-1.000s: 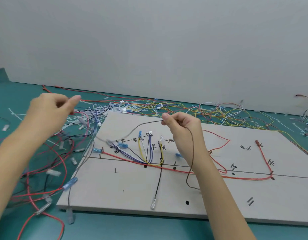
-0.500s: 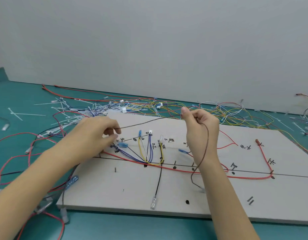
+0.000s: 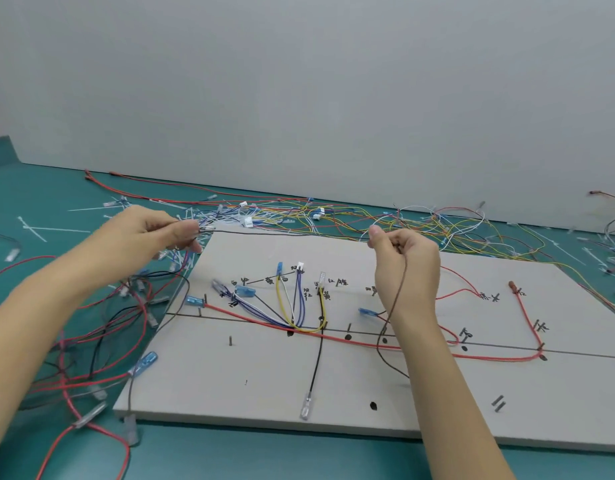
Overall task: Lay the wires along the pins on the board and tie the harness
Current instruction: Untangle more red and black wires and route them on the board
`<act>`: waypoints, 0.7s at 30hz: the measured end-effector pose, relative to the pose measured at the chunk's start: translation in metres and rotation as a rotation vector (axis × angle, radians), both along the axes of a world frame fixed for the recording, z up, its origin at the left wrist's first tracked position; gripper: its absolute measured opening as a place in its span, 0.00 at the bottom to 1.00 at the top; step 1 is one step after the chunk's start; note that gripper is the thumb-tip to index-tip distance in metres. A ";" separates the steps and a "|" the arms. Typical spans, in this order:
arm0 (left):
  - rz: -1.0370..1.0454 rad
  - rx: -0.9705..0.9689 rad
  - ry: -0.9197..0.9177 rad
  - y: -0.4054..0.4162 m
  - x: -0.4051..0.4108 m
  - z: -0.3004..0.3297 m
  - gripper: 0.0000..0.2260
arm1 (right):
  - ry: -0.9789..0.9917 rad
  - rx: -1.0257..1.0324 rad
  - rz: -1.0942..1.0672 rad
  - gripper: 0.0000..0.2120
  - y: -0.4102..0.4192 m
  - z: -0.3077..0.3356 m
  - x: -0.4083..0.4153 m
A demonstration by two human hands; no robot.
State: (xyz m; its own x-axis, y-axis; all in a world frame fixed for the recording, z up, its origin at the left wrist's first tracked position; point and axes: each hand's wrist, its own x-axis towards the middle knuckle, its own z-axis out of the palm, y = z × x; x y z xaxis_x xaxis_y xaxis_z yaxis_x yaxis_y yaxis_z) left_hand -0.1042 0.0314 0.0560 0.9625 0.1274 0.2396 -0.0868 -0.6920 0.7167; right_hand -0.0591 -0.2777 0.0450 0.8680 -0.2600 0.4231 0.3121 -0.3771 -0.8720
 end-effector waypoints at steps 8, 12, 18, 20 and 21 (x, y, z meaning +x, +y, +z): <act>0.538 0.304 0.117 0.048 0.011 -0.018 0.21 | 0.017 0.320 -0.011 0.15 -0.011 0.009 0.003; 0.709 0.532 0.302 0.054 0.011 -0.021 0.23 | 0.154 0.644 0.281 0.12 -0.009 0.017 -0.004; 0.463 0.511 0.113 0.022 0.005 -0.011 0.13 | 0.079 0.956 0.555 0.12 -0.015 0.032 -0.009; 0.402 0.539 0.233 0.023 0.004 -0.011 0.04 | 0.077 1.036 0.658 0.14 -0.017 0.034 -0.010; 0.392 0.545 0.291 0.028 0.004 -0.011 0.06 | 0.083 1.065 0.703 0.15 -0.017 0.034 -0.011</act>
